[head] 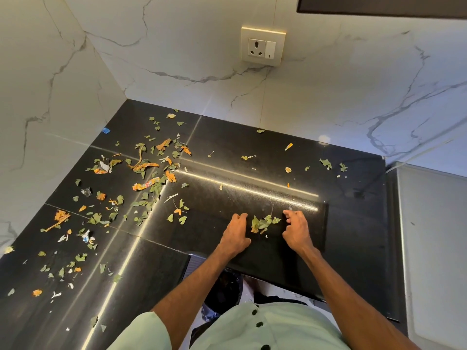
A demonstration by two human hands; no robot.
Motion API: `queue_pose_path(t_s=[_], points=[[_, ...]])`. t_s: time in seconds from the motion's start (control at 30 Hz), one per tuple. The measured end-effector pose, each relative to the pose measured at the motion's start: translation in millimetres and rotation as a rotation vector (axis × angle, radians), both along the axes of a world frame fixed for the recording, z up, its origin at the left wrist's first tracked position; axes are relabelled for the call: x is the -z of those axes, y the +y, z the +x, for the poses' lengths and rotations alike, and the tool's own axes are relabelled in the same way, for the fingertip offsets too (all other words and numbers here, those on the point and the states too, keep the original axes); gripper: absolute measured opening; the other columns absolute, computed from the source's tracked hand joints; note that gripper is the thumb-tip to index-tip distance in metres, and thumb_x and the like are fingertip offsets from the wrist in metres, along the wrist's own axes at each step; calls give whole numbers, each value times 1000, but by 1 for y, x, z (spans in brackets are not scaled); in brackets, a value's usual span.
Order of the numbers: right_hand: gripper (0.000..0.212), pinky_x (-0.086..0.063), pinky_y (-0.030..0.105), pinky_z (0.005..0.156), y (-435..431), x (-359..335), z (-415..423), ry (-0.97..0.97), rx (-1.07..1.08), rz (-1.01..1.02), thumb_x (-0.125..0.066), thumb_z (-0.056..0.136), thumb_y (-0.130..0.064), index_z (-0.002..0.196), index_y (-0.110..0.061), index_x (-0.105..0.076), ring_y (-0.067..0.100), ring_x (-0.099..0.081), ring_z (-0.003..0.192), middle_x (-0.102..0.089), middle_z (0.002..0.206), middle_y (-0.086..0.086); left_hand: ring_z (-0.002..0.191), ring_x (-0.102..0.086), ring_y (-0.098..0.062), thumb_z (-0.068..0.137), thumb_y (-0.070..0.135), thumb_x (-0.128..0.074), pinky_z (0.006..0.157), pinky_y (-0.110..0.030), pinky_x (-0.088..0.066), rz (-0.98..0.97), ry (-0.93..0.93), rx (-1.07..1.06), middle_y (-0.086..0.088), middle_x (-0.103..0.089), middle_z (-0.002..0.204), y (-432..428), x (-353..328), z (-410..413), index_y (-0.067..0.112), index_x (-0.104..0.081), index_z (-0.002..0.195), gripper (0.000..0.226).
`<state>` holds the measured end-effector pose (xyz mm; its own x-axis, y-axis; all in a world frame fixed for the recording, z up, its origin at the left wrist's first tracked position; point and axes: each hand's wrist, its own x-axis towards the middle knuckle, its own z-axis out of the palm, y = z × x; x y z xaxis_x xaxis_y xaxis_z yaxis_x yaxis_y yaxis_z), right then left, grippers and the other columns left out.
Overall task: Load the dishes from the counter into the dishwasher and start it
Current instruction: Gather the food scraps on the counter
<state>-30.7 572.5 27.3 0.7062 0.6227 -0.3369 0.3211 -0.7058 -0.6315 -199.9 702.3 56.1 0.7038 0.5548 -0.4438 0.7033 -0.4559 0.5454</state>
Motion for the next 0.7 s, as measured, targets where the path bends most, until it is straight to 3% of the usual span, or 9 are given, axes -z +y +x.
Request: queue_pose_path(t_s=[0.1, 0.23, 0.33, 0.4, 0.47, 0.6, 0.7], points=[[67, -53, 37, 99, 5, 0, -1, -13, -59, -36, -58, 79, 18, 141, -9, -53, 17, -53, 114, -47, 128, 6, 108, -59, -23, 79, 16, -80, 97, -41, -52, -19, -10, -18, -6, -46, 132, -8, -3, 7, 16, -37, 145, 79], [57, -52, 34, 99, 23, -5, -11, -13, -250, -6, -58, 83, 12, 136, -9, -56, 17, -55, 111, -50, 125, 6, 118, -53, -27, 78, 15, -79, 101, -39, -47, -13, -64, -12, -10, -47, 131, -22, -6, 26, 11, -41, 140, 72], [49, -53, 22, 90, 25, -17, 14, -59, -91, 48, -59, 84, 12, 128, -10, -61, 13, -59, 103, -53, 125, 7, 122, -51, -27, 79, 15, -80, 104, -36, -44, -24, -78, -35, -10, -47, 134, -23, -7, 38, 8, -40, 141, 75], [48, -46, 9, 83, 20, -26, 48, -114, 21, 27, -60, 82, 12, 125, -10, -63, 12, -57, 100, -52, 125, 8, 121, -51, -27, 78, 13, -80, 104, -36, -44, -20, -74, -40, -10, -48, 132, -20, -5, 42, 9, -41, 140, 74], [49, -37, 0, 88, 15, -33, 85, -181, 84, -27, -62, 81, 13, 125, -8, -63, 17, -55, 103, -52, 126, 12, 117, -53, -27, 77, 11, -80, 102, -36, -46, -16, -67, -42, -9, -49, 129, -18, -2, 45, 10, -42, 137, 71], [55, -37, 34, 114, 13, -34, 162, -202, 188, -128, -74, 77, 3, 130, -4, -61, 33, -48, 127, -48, 135, 21, 113, -55, -24, 75, 8, -82, 100, -37, -49, -22, -64, -63, -8, -50, 125, -14, 5, 49, 13, -44, 130, 67], [67, -37, 46, 116, 19, -30, 209, -196, 168, -215, -79, 77, -9, 138, -1, -52, 38, -42, 134, -45, 143, 23, 111, -54, -22, 74, 6, -82, 99, -36, -50, -45, -63, -92, -7, -51, 123, -11, 13, 51, 14, -44, 128, 66]])
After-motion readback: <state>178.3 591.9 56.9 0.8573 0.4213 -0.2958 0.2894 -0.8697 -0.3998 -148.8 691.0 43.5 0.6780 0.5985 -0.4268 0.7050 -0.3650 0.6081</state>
